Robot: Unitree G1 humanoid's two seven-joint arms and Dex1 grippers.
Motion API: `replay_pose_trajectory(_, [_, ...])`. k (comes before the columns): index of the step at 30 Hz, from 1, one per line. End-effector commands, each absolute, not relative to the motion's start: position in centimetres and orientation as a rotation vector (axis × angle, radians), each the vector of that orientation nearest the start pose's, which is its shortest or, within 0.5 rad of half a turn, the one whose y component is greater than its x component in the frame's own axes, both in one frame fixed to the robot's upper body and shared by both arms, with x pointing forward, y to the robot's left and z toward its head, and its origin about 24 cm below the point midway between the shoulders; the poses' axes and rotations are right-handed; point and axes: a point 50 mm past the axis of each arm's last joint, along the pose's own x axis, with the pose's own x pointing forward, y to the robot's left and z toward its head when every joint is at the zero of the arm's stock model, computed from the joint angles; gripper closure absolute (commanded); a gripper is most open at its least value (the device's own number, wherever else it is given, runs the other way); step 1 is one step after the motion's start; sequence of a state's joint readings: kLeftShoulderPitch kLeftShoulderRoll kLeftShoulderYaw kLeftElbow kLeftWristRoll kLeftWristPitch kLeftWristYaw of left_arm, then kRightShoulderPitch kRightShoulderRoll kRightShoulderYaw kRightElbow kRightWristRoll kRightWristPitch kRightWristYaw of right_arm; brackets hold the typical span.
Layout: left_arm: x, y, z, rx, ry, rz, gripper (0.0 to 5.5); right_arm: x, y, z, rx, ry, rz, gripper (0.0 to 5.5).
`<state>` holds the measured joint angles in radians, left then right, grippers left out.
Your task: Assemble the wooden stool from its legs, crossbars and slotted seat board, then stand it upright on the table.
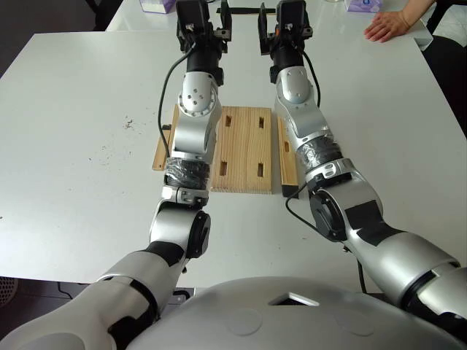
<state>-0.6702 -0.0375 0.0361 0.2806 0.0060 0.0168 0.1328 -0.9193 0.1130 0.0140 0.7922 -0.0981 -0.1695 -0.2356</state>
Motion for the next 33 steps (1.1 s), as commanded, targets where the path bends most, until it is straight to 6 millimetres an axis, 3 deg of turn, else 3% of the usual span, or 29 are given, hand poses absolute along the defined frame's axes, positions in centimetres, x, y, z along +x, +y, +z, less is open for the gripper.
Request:
replay_pose_trajectory(1, [35.9, 10.1, 16.3, -0.038, -0.279, 0.005, 2.11, 38.3, -2.9, 16.2, -0.093, -0.264, 0.124, 2.05])
replay_pose_trajectory(7, [36.5, 11.1, 15.8, -0.083, -0.224, 0.073, 2.11, 38.1, -2.2, 16.3, -0.087, -0.263, 0.146, 2.05])
replay_pose_trajectory(19, [35.6, 8.9, 15.7, -0.072, -0.243, -0.065, 2.11, 38.0, -2.1, 16.2, -0.083, -0.259, 0.167, 2.05])
replay_pose_trajectory(33, [35.9, 10.2, 14.7, -0.081, -0.187, 0.032, 2.11, 38.0, -1.6, 16.2, -0.086, -0.249, 0.206, 2.05])
